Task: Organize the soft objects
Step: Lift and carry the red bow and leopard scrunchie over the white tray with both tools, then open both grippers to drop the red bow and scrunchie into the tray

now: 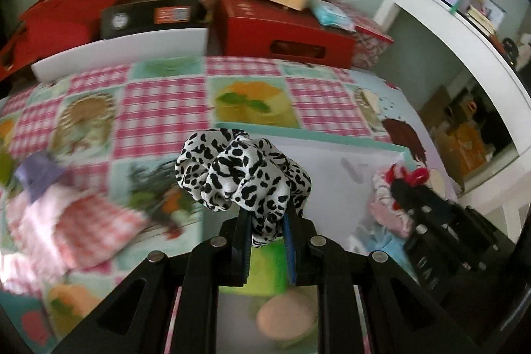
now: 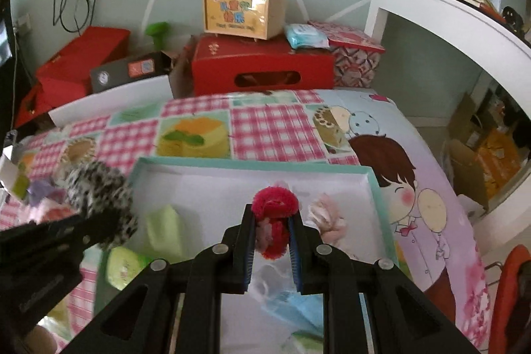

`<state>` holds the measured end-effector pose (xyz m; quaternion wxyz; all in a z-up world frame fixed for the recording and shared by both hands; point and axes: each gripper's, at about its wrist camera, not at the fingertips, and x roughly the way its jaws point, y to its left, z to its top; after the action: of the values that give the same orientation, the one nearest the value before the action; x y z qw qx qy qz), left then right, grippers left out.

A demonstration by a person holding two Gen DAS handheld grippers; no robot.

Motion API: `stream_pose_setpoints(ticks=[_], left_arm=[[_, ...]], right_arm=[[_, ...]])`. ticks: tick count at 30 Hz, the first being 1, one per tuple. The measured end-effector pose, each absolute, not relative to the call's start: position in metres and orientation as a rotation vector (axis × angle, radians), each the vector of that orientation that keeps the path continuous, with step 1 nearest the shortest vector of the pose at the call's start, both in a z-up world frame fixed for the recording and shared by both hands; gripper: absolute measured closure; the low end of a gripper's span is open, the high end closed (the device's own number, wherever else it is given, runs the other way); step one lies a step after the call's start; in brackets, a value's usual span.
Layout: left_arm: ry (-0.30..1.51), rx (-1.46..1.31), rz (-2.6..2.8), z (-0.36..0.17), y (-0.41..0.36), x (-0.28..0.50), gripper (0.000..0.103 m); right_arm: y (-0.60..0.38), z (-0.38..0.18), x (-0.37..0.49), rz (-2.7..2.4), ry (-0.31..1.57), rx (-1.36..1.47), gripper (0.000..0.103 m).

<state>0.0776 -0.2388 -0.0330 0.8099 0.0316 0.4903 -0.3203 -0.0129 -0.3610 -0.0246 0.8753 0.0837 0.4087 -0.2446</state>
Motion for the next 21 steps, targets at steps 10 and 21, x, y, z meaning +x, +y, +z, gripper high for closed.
stream_pose_setpoints(ticks=[10,21], left_arm=[[1.066,0.087,-0.716,-0.065,-0.247,0.078,0.085],[1.081,0.056,-0.735,-0.061,-0.241,0.079,0.042]], right_arm=[[-0.364,-0.057,-0.003,-0.479,0.910,0.189,0.083],[-0.365,-0.063,0.001,-0.492,0.935,0.219,0.079]])
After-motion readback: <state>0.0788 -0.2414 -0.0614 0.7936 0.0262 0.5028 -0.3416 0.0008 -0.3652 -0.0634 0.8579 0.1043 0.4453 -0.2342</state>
